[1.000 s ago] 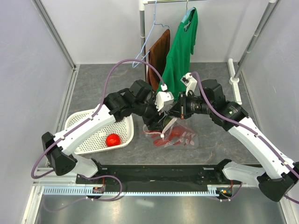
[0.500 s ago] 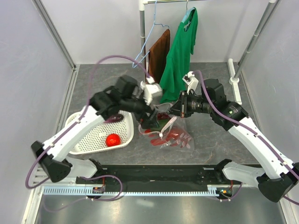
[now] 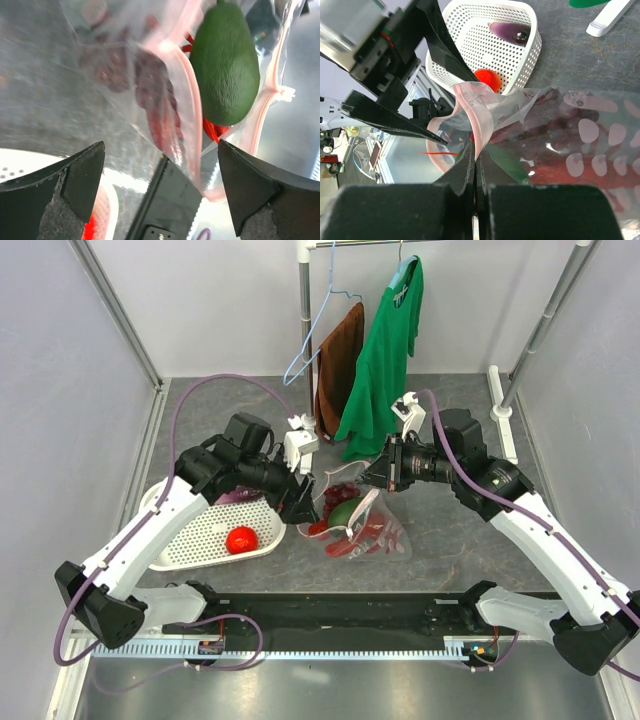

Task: Place the food in the zip-top bag and seal the zipper
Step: Place the fake fruit in the zipper food storage bag, then adjust the zipper food storage bag at the center of the board.

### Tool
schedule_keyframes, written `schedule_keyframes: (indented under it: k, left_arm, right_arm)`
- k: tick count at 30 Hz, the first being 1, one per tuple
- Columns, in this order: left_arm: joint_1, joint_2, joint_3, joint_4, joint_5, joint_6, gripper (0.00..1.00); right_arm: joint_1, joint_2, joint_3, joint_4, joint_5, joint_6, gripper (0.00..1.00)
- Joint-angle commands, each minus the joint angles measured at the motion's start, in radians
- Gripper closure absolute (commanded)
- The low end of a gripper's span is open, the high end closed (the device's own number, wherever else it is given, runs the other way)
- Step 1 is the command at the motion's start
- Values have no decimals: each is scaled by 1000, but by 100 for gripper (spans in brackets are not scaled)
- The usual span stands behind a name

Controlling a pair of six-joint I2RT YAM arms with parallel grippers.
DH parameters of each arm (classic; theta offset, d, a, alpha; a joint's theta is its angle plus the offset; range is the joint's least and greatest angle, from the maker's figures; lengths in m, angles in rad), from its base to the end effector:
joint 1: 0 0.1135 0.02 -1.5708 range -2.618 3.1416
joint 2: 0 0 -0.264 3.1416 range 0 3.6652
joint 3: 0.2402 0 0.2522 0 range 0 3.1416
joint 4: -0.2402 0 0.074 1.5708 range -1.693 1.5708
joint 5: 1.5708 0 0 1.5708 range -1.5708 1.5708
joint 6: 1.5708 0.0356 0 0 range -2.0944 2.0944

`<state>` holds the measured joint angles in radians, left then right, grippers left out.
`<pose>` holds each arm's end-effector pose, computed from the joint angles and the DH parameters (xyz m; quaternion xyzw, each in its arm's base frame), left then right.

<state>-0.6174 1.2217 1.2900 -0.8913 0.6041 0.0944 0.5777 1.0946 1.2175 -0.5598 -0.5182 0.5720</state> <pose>0.1842 -0.1556 0.3624 0.4115 0.7952 -0.3577 0.2653 0.1829 0.1403 0.3933 -0.1399 0.8150 0.4636 0.3182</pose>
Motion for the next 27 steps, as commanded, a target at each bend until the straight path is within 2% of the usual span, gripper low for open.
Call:
schedule_keyframes:
  k: [1,3,4,5,7,8,9,11,15,18,23,26,27]
  left_arm:
    - [-8,-33,-49,12,88,-39,4]
    - [-8,-25,-61,8,83,-41,24]
    - [-8,-22,-57,2,83,-38,37]
    - [-8,-2,-44,-35,92,-15,67]
    - [-5,22,34,-98,147,13,91]
    - [-2,36,70,-160,181,51,98]
    - [-1,36,142,-190,245,68,98]
    - [-1,33,215,-259,279,96,98]
    - [-1,64,434,-410,290,143,98]
    - [-1,90,503,-471,283,145,98]
    - [2,122,434,-422,205,142,98]
    - [42,125,349,-322,124,131,98]
    - [91,124,304,-298,118,125,98]
  right_arm:
    - [-9,-27,22,84,-23,9,100]
    - [-10,-27,22,84,-25,11,100]
    - [-10,-27,22,81,-26,9,100]
    - [-10,-30,23,77,-26,3,100]
    - [-10,-36,17,52,-16,-9,100]
    - [-10,-39,14,43,-11,-29,100]
    - [-10,-44,1,34,-5,-35,100]
    - [-9,-59,-12,12,-6,-52,100]
    - [-10,-84,-36,3,-23,-67,100]
    - [-10,-91,-62,21,-55,-46,100]
    - [-9,-87,-124,64,-31,-40,100]
    - [-10,-88,-148,70,-8,-35,100]
    - [-10,-93,-153,72,-12,-34,100]
